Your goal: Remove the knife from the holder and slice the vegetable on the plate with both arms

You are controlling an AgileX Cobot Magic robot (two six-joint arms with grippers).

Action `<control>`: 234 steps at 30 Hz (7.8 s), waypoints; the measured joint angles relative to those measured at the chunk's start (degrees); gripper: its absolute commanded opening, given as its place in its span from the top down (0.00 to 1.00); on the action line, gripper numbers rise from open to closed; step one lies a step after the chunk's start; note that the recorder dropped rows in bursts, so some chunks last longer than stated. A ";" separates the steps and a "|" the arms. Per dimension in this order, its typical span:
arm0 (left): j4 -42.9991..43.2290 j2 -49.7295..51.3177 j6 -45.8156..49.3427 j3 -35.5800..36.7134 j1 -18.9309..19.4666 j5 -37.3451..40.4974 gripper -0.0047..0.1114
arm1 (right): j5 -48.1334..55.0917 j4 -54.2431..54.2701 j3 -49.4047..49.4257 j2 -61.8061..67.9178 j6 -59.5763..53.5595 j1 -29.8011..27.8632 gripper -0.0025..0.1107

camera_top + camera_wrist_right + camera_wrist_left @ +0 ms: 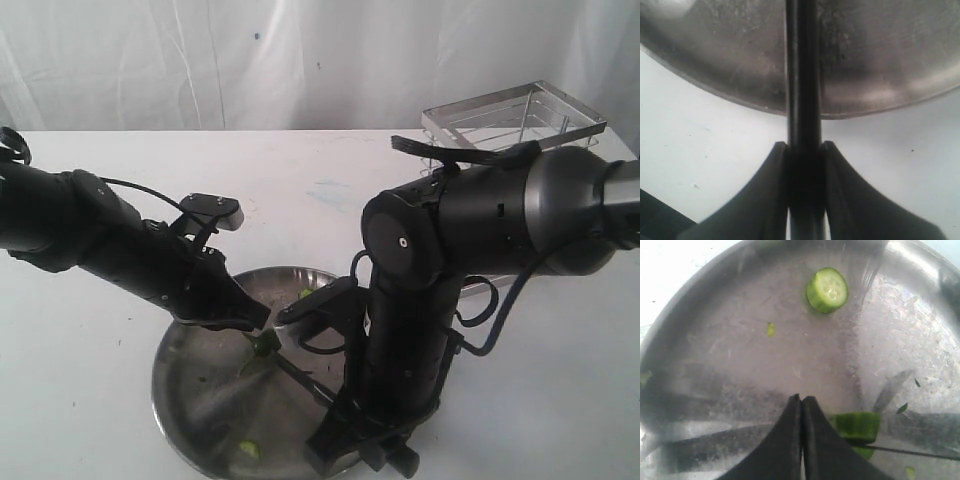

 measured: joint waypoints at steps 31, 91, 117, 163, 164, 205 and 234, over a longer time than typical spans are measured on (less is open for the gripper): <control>-1.10 1.93 0.00 0.00 0.00 2.08 0.96 | -0.30 0.19 0.00 3.09 -0.11 0.00 0.98; -0.15 -7.85 -0.50 -0.96 0.16 7.06 0.96 | 14.70 0.20 -6.81 7.77 -3.39 0.13 0.98; 10.95 -26.27 -6.08 3.48 0.16 5.06 0.96 | 5.75 -16.72 -6.81 -6.98 6.56 0.13 0.98; 48.38 -25.97 -44.22 -1.80 -1.95 11.28 0.96 | 6.21 -24.41 0.11 -7.64 4.44 7.90 0.98; 48.38 -25.97 -44.22 -1.80 -1.95 11.28 0.96 | 6.82 -24.45 0.11 -7.73 4.09 6.85 0.98; 0.84 -17.85 0.05 0.64 -1.95 10.51 0.96 | 5.18 -29.46 0.11 -6.99 5.95 8.64 0.98; 0.71 -10.83 4.94 0.64 -1.95 4.90 0.96 | 5.21 -29.67 0.11 -6.99 6.57 8.64 0.98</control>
